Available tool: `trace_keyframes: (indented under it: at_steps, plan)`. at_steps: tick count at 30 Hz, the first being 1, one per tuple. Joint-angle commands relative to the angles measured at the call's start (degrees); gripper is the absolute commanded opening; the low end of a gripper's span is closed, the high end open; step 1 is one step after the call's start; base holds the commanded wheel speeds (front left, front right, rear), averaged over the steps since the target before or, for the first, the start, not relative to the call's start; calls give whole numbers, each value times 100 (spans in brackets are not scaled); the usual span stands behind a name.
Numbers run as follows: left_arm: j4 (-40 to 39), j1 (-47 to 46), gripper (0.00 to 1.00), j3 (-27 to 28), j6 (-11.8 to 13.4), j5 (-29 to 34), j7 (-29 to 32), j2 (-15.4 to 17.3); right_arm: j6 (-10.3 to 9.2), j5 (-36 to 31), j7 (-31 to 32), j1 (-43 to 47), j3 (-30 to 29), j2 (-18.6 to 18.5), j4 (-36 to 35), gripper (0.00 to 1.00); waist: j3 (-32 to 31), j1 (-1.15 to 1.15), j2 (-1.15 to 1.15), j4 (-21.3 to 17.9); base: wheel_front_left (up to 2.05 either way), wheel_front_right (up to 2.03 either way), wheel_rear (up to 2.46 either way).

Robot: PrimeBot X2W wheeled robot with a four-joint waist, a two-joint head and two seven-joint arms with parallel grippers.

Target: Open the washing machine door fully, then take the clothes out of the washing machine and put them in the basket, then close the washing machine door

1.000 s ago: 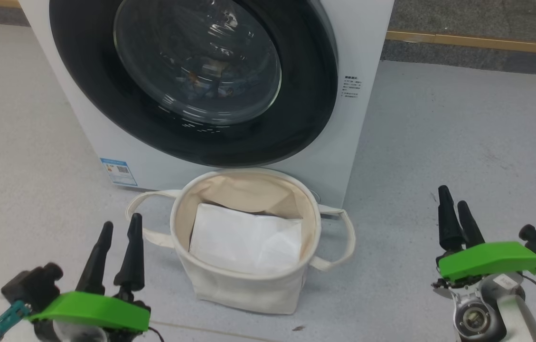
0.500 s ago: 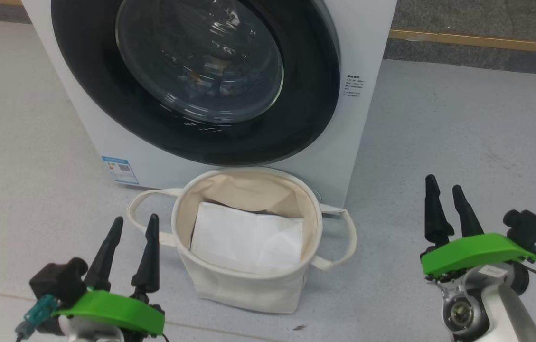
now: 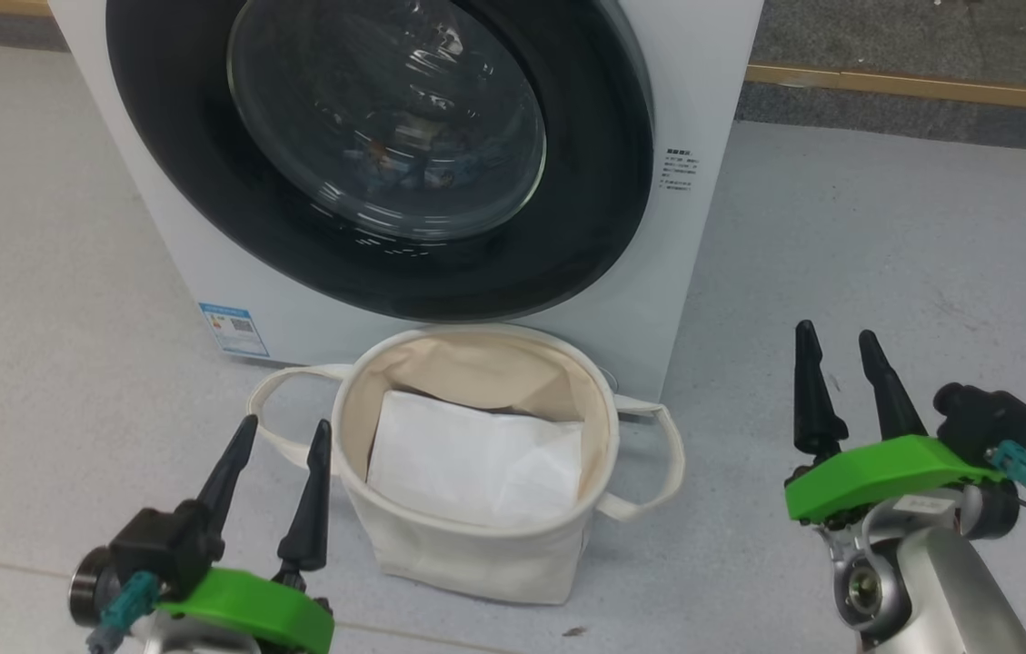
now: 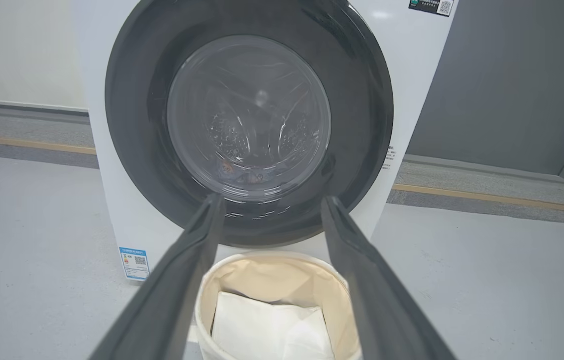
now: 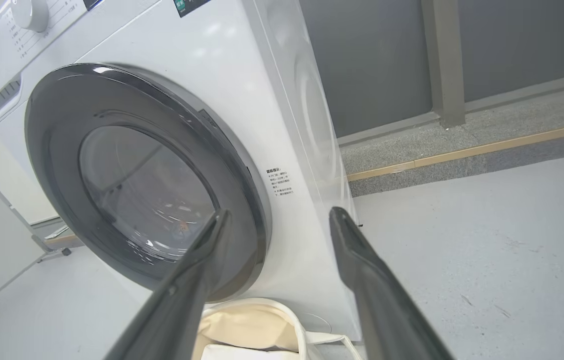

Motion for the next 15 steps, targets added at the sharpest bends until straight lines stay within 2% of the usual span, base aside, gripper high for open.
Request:
trace_keyframes:
  at_steps: [1, 8, 15]
  plan:
    - [-147, -379, 100, 96, 70, 240, -94, 195, 1, -260, -108, -339, 149, 10, -186, 100, -6, 0, 0, -4, 0, 0, 0]
    - [-56, -452, 100, -49, 144, 600, -195, 267, 1, -722, -209, -395, 250, 28, -127, 100, 20, 0, 0, -4, 0, 0, 0]
    - [73, -492, 100, -141, 211, 814, -312, 197, 1, -1165, -326, -449, 308, 40, -57, 100, 59, 0, 0, 12, 0, 0, 0]
